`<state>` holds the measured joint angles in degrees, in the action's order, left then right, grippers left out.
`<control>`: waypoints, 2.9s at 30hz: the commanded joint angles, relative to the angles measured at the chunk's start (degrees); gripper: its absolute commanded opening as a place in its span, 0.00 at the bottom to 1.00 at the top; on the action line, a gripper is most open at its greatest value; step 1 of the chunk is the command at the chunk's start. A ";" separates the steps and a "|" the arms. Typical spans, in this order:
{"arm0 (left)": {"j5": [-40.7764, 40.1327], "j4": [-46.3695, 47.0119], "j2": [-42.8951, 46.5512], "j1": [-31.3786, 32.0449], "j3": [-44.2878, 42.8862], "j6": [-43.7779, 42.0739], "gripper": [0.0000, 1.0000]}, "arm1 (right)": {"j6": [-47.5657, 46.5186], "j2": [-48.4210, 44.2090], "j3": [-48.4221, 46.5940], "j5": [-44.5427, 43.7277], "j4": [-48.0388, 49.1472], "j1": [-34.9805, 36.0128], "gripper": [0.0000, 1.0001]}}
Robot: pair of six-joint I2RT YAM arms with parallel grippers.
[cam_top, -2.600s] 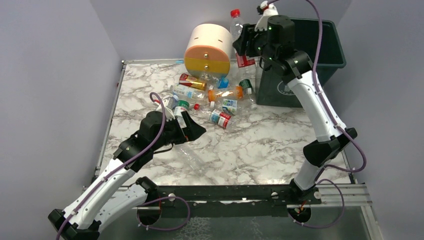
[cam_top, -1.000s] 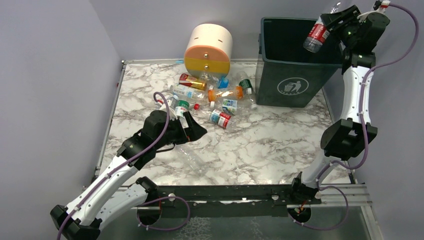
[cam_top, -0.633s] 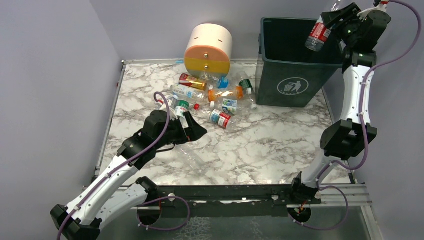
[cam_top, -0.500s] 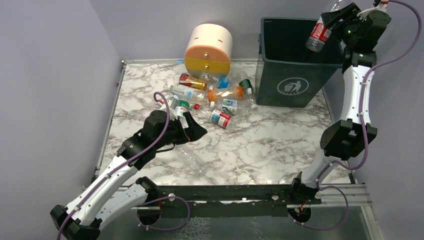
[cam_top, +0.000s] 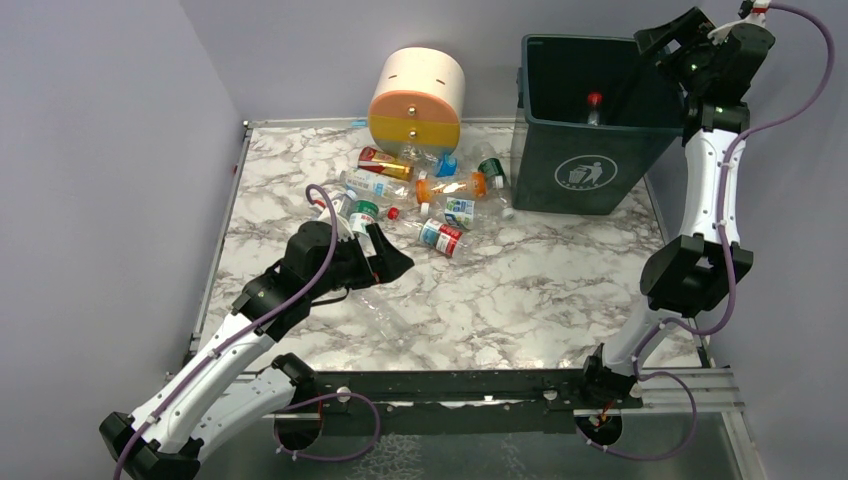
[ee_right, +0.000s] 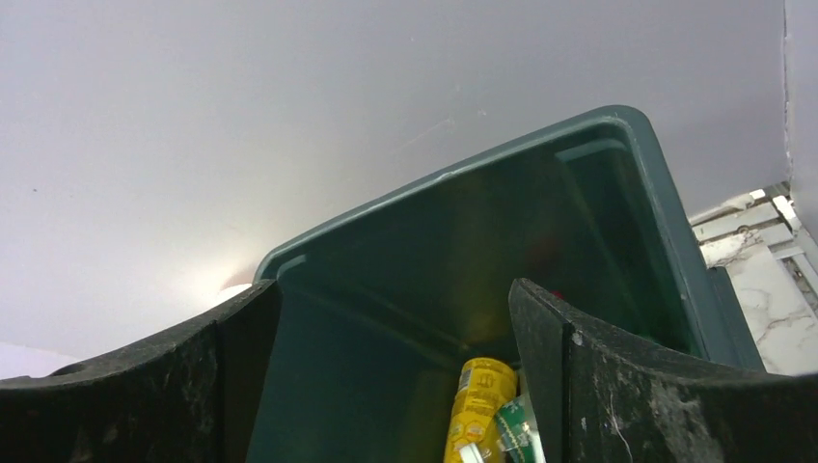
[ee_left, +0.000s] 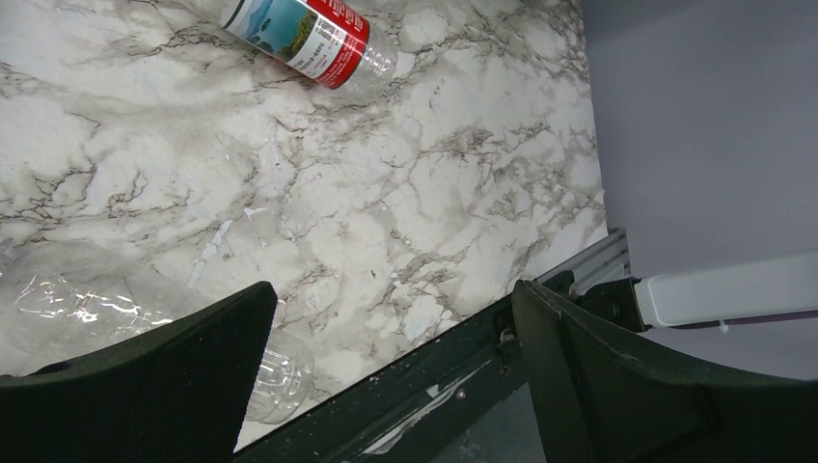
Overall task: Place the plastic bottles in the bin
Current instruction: Place the plastic bottle in the trash bin, then pick up the plastic bottle at the center of the board.
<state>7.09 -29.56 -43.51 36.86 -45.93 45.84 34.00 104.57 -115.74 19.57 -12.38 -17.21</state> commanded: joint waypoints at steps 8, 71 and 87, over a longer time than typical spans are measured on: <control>0.83 1.18 0.14 -0.12 0.58 -0.27 0.99 | 2.86 -6.52 0.48 9.67 -0.71 1.12 0.91; 0.78 5.13 -9.63 -0.12 -11.62 -3.75 0.99 | -25.09 0.35 32.83 -6.21 -3.02 52.35 0.87; 0.66 5.13 -7.89 -0.11 -8.47 -3.28 0.99 | -27.14 8.21 32.41 -12.22 -4.11 55.54 0.85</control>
<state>7.07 -25.78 -52.27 36.86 -55.05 42.81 8.10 110.80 -82.76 10.79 -16.43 37.82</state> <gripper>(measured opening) 0.992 0.855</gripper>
